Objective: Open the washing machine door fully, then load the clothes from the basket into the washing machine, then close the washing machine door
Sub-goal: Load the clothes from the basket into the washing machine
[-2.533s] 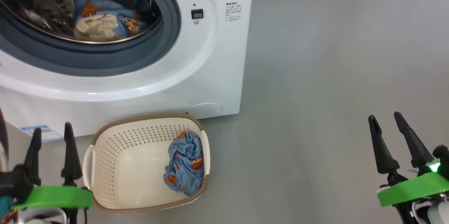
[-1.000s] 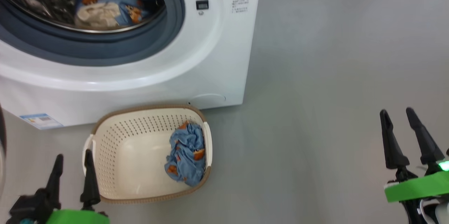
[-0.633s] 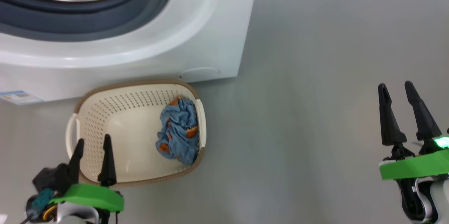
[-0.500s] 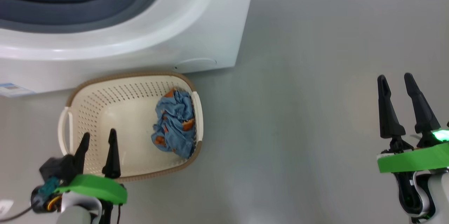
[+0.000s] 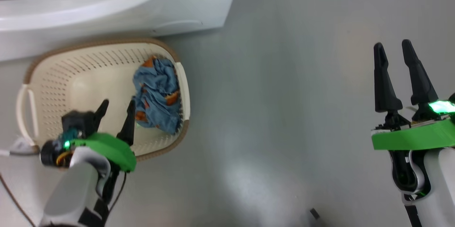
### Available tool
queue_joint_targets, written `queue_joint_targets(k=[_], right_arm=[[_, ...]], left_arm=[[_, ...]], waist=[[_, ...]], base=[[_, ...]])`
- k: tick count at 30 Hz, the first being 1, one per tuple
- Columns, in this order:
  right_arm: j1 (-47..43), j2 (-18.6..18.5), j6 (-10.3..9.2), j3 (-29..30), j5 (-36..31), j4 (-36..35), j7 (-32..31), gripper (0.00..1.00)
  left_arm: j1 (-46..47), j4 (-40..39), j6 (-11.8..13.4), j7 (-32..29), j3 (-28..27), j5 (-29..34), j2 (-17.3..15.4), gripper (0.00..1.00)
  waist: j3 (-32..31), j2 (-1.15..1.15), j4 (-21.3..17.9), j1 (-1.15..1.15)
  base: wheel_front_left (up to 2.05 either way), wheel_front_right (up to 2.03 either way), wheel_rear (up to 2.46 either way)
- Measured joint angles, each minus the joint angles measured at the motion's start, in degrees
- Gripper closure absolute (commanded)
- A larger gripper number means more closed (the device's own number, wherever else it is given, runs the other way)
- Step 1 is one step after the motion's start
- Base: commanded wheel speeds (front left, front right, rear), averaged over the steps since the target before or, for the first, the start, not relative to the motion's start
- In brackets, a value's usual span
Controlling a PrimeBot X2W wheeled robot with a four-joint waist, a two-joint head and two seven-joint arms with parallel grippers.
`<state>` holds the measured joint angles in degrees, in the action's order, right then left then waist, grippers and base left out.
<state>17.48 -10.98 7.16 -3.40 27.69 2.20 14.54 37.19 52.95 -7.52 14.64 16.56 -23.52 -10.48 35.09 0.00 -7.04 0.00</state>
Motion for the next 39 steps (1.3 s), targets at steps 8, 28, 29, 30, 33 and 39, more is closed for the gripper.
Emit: queue_joint_targets(k=[8, 28, 29, 30, 33, 39], right_arm=[[2.76, 1.69, 0.00, -1.60, 0.00, -0.19, 0.01, 0.00], [4.91, 3.77, 0.00, -4.92, 0.00, -1.07, 0.01, 0.00], [4.92, 3.79, 0.00, -5.14, 0.00, -1.12, 0.01, 0.00], [4.92, 3.85, 0.00, -5.34, 0.00, -1.23, 0.01, 0.00], [5.57, 4.21, 0.00, -5.98, 0.00, -1.70, 0.01, 0.00], [5.54, 4.57, 0.00, -6.64, 0.00, -2.20, 0.01, 0.00]], left_arm=[[9.96, 7.39, 0.00, -3.10, 11.07, -6.68, -3.66, 0.00], [21.54, 7.14, 0.00, -14.32, 31.70, -24.64, -13.55, 0.00], [21.92, 7.48, 0.01, -14.43, 32.29, -24.93, -13.56, 0.00], [22.33, 7.86, 0.00, -14.75, 32.93, -25.38, -13.56, 0.00], [24.88, 10.65, 0.00, -15.97, 36.11, -27.46, -13.76, 0.00], [26.44, 12.81, 0.00, -15.41, 37.86, -28.48, -13.77, 0.00]], waist=[[6.13, 0.00, -2.33, 0.00], [15.84, 0.00, -9.21, 0.00], [16.14, 0.00, -9.40, 0.00], [16.47, 0.00, -9.59, 0.00], [18.07, 0.00, -10.52, 0.00], [18.75, 0.00, -11.27, 0.00]], base=[[0.00, 0.00, 0.00], [0.00, 0.00, 0.00], [0.00, 0.00, 0.00], [0.00, 0.00, 0.00], [0.00, 0.00, 0.00], [0.00, 0.00, 0.00]])
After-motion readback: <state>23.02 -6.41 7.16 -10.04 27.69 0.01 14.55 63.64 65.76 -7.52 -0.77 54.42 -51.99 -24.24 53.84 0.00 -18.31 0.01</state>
